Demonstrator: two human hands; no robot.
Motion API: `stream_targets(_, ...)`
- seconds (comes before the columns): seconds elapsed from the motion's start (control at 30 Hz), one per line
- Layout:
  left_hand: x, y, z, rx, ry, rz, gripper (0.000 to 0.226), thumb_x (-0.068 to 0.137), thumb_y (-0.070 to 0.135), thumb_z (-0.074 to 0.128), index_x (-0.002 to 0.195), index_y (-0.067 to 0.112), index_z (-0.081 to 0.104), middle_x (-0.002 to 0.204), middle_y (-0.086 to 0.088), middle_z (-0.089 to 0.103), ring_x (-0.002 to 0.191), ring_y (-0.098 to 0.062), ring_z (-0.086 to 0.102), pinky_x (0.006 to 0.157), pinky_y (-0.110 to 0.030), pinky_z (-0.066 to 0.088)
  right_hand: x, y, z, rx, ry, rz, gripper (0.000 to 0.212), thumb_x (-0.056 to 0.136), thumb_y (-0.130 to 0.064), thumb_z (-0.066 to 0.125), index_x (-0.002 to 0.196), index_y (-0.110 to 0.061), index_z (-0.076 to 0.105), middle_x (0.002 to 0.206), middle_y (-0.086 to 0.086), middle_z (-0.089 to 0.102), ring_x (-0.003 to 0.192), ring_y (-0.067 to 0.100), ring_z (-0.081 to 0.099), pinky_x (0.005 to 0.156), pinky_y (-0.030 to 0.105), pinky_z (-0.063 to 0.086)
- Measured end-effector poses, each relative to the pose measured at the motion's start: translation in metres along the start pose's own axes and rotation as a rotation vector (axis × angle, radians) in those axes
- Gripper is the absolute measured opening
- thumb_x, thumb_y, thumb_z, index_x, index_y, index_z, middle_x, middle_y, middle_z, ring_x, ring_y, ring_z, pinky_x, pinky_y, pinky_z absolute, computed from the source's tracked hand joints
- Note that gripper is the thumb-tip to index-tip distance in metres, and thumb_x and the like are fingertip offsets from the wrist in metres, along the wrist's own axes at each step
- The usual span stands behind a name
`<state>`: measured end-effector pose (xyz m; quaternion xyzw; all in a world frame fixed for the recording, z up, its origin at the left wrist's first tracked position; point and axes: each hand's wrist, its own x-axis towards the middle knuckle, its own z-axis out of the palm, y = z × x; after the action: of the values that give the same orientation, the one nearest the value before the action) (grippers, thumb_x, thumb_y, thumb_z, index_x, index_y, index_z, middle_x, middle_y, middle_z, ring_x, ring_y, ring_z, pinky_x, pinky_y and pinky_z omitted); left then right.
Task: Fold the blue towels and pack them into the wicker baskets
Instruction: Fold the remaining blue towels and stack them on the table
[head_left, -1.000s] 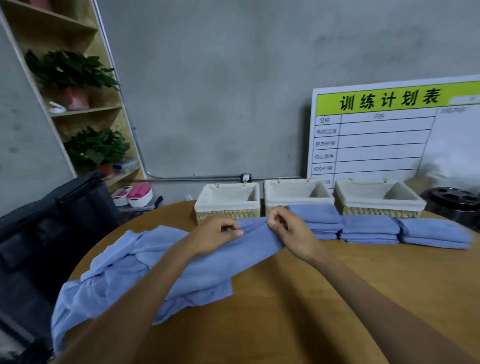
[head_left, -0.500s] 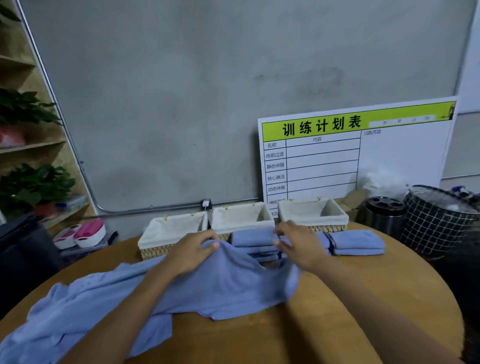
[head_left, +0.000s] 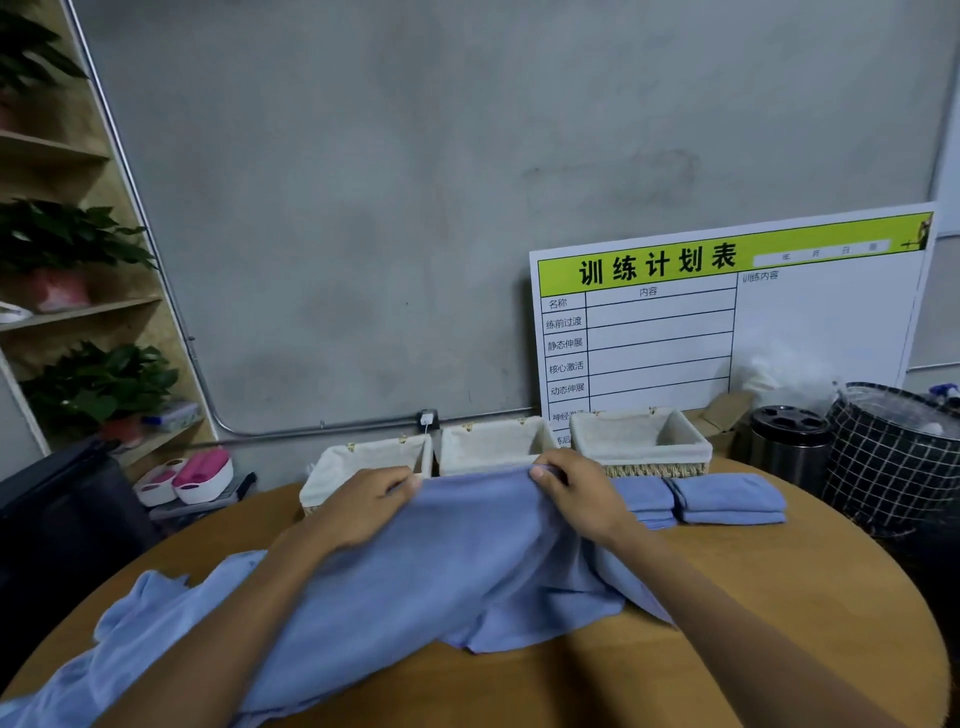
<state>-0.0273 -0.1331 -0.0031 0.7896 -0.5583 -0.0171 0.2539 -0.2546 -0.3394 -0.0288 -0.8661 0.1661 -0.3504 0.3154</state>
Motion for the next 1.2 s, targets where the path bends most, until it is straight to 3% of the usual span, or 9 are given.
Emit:
stream_targets(0.1, -0.002, -0.004, -0.014, 0.012, 0.011, -0.034, 0.03, 0.104, 0.024, 0.04, 0.076, 0.033, 0.044, 0.07, 0.016, 0.05, 0.067, -0.006, 0.042, 0.075, -0.035, 0.039, 0.004, 0.001, -0.019, -0.114, -0.005, -0.052, 0.013, 0.096, -0.012, 0.058, 0.085, -0.011, 0.063, 0.082, 0.001, 0.055, 0.079, 0.018, 0.051, 0.072, 0.028, 0.035)
stream_targets(0.27, -0.01, 0.028, -0.039, 0.131, 0.137, 0.068, 0.013, 0.1, 0.038, 0.045, 0.092, 0.03, 0.05, 0.086, 0.014, 0.06, 0.081, -0.005, 0.055, 0.077, -0.03, 0.043, 0.005, -0.014, -0.045, -0.16, 0.151, 0.021, 0.02, 0.092, -0.011, 0.064, 0.078, -0.024, 0.058, 0.075, -0.005, 0.046, 0.073, 0.017, 0.046, 0.066, 0.029, 0.031)
stream_targets(0.4, -0.008, 0.041, -0.066, 0.071, 0.257, 0.152, 0.023, 0.089, 0.049, 0.054, 0.086, 0.027, 0.057, 0.081, 0.011, 0.064, 0.077, -0.004, 0.059, 0.072, -0.022, 0.044, 0.008, -0.026, -0.07, -0.123, 0.295, 0.099, 0.021, 0.086, -0.025, 0.074, 0.07, -0.021, 0.06, 0.071, -0.005, 0.055, 0.069, 0.015, 0.051, 0.062, 0.029, 0.038)
stream_targets(0.5, -0.003, 0.051, -0.079, 0.01, 0.263, 0.144, 0.022, 0.088, 0.047, 0.062, 0.082, 0.026, 0.059, 0.078, 0.005, 0.066, 0.075, -0.01, 0.06, 0.069, -0.024, 0.044, 0.013, -0.034, -0.081, -0.1, 0.319, 0.135, 0.028, 0.087, -0.032, 0.073, 0.073, -0.013, 0.06, 0.069, 0.0, 0.062, 0.07, 0.018, 0.055, 0.065, 0.035, 0.043)
stream_targets(0.63, 0.006, 0.052, -0.083, -0.039, 0.276, 0.129, 0.022, 0.092, 0.034, 0.072, 0.078, 0.023, 0.059, 0.072, 0.003, 0.062, 0.068, -0.012, 0.053, 0.066, -0.028, 0.041, 0.017, -0.03, -0.087, -0.061, 0.246, 0.173, 0.036, 0.089, -0.038, 0.071, 0.072, -0.011, 0.053, 0.06, -0.001, 0.05, 0.062, 0.016, 0.047, 0.056, 0.03, 0.033)
stream_targets(0.73, 0.015, 0.043, -0.083, 0.064, 0.266, 0.057, 0.038, 0.087, 0.054, 0.07, 0.072, 0.021, 0.058, 0.062, 0.005, 0.055, 0.06, -0.012, 0.048, 0.06, -0.032, 0.038, 0.021, -0.015, -0.09, -0.123, 0.189, 0.202, 0.034, 0.086, -0.044, 0.072, 0.074, -0.014, 0.059, 0.059, -0.003, 0.054, 0.062, 0.016, 0.051, 0.057, 0.032, 0.036)
stream_targets(0.87, 0.027, 0.029, -0.079, 0.315, 0.234, 0.031, 0.07, 0.077, 0.084, 0.042, 0.064, 0.015, 0.042, 0.054, 0.0, 0.04, 0.054, -0.016, 0.04, 0.054, -0.033, 0.028, 0.031, 0.001, -0.096, -0.25, 0.088, 0.193, 0.017, 0.089, -0.038, 0.071, 0.079, -0.024, 0.071, 0.071, -0.005, 0.064, 0.076, 0.017, 0.058, 0.067, 0.034, 0.042)
stream_targets(1.07, 0.031, 0.03, -0.071, 0.044, 0.202, 0.122, 0.038, 0.083, 0.067, 0.047, 0.071, 0.033, 0.056, 0.064, 0.01, 0.054, 0.061, -0.01, 0.049, 0.063, -0.032, 0.039, 0.041, 0.018, -0.096, -0.328, 0.192, 0.204, 0.01, 0.093, -0.021, 0.065, 0.086, -0.021, 0.072, 0.087, 0.007, 0.068, 0.09, 0.03, 0.061, 0.074, 0.038, 0.05)
stream_targets(1.2, 0.03, 0.031, -0.072, 0.178, 0.279, 0.101, 0.037, 0.082, 0.069, 0.044, 0.072, 0.037, 0.061, 0.074, 0.012, 0.065, 0.072, -0.009, 0.06, 0.07, -0.033, 0.048, 0.041, 0.018, -0.089, -0.212, 0.274, 0.26, 0.013, 0.097, -0.026, 0.06, 0.086, -0.021, 0.064, 0.073, 0.003, 0.061, 0.083, 0.03, 0.057, 0.069, 0.036, 0.043)
